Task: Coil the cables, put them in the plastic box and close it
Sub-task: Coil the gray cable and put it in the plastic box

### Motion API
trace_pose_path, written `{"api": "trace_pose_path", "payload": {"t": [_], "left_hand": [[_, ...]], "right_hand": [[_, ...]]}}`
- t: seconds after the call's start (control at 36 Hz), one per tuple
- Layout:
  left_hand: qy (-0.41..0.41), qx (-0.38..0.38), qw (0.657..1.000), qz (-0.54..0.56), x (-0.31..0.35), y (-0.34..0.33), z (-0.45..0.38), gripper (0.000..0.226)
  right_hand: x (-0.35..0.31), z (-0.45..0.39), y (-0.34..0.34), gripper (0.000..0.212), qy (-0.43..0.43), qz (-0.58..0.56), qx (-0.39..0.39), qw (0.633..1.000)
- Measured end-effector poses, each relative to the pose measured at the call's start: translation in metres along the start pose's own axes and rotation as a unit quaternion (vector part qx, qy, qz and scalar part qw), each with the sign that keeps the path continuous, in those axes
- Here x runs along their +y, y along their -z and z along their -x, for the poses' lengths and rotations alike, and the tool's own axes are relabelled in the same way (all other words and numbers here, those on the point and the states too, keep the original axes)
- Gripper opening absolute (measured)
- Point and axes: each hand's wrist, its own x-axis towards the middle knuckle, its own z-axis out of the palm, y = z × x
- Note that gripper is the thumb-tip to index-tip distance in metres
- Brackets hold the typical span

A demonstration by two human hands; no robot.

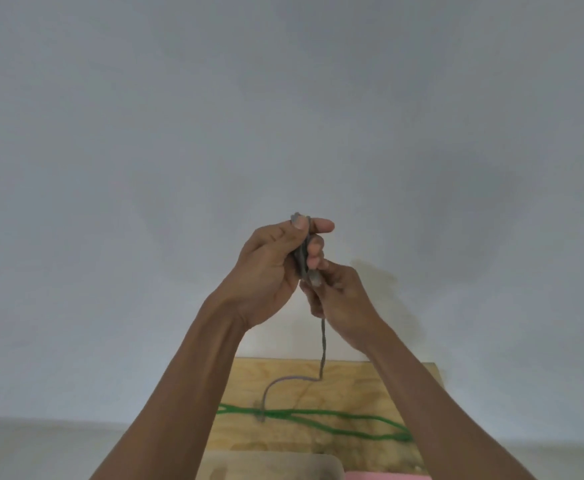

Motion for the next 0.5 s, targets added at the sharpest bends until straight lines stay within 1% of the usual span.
{"api": "trace_pose_path", "payload": {"t": [0.11,0.22,0.28,0.33,0.39,0.44,0.5], "left_hand": [[-0.010,0.033,0.999,-0.001,-0.002,0.004,-0.002,0.033],[-0.017,0.072,0.997,-0.026,-0.007,0.008,-0.004,0.035],[-0.022,0.090,0.995,-0.023,-0.010,0.011,-0.005,0.037],[-0.026,0.112,0.993,0.003,-0.010,0.014,-0.006,0.035],[-0.021,0.122,0.991,0.043,-0.009,0.015,-0.007,0.035],[-0.007,0.109,0.990,0.092,-0.007,0.013,-0.006,0.036],[0.015,0.080,0.988,0.131,-0.006,0.008,-0.004,0.036]], "right_hand": [[0.003,0.006,-0.004,0.034,0.003,0.042,0.005,0.999],[0.007,0.011,-0.006,0.035,0.019,0.097,0.008,0.995],[0.009,0.014,-0.006,0.032,0.024,0.108,0.000,0.994],[0.012,0.017,-0.006,0.025,0.023,0.120,-0.001,0.993],[0.017,0.018,-0.008,0.025,0.026,0.142,0.020,0.989],[0.021,0.016,-0.009,0.024,0.038,0.195,0.047,0.979],[0.026,0.015,-0.011,0.022,0.046,0.249,0.061,0.966]]}}
